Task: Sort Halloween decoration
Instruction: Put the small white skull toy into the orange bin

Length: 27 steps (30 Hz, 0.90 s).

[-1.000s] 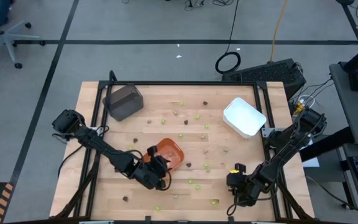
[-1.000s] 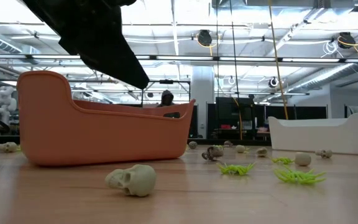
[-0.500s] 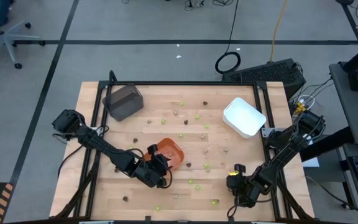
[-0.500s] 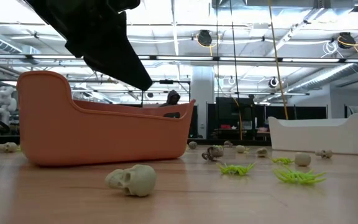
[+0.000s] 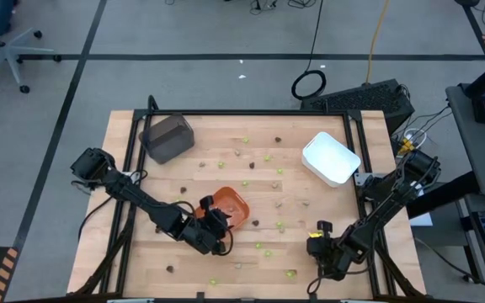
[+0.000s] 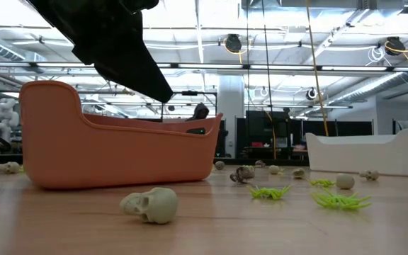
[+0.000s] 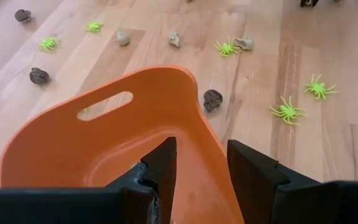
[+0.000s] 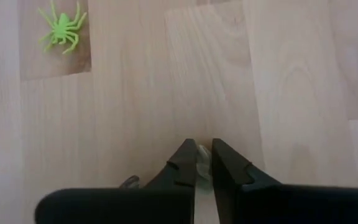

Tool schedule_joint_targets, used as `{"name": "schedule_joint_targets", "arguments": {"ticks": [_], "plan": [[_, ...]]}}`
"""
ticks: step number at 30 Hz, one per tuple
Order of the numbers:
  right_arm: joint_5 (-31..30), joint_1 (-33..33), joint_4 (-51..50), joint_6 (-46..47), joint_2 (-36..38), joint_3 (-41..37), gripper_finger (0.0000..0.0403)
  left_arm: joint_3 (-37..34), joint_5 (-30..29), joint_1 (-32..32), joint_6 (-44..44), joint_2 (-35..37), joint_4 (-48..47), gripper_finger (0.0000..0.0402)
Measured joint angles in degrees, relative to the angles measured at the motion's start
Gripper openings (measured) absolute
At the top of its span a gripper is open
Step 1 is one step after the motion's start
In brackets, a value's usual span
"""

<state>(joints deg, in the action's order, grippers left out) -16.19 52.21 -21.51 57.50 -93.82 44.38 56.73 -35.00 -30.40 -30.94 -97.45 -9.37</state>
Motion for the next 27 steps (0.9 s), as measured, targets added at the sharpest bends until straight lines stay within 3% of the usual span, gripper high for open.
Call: {"name": "schedule_joint_targets", "arguments": {"ticks": [10,18,27], "plan": [[-9.1,-0.4,10.7,-11.5,0.9,-0.3,0.0002,0.0,0.0,0.0,-0.1,0.0,0.1,0.0141],[-21.6,-2.1,24.6,-26.5,2.6,-0.2,0.0002,0.0,0.0,0.0,-0.1,0.0,3.4,0.0141],[-25.7,-5.0,42.7,-41.0,2.7,-0.1,0.0001,0.0,0.0,-0.7,0.5,0.0,7.2,0.0141]]}}
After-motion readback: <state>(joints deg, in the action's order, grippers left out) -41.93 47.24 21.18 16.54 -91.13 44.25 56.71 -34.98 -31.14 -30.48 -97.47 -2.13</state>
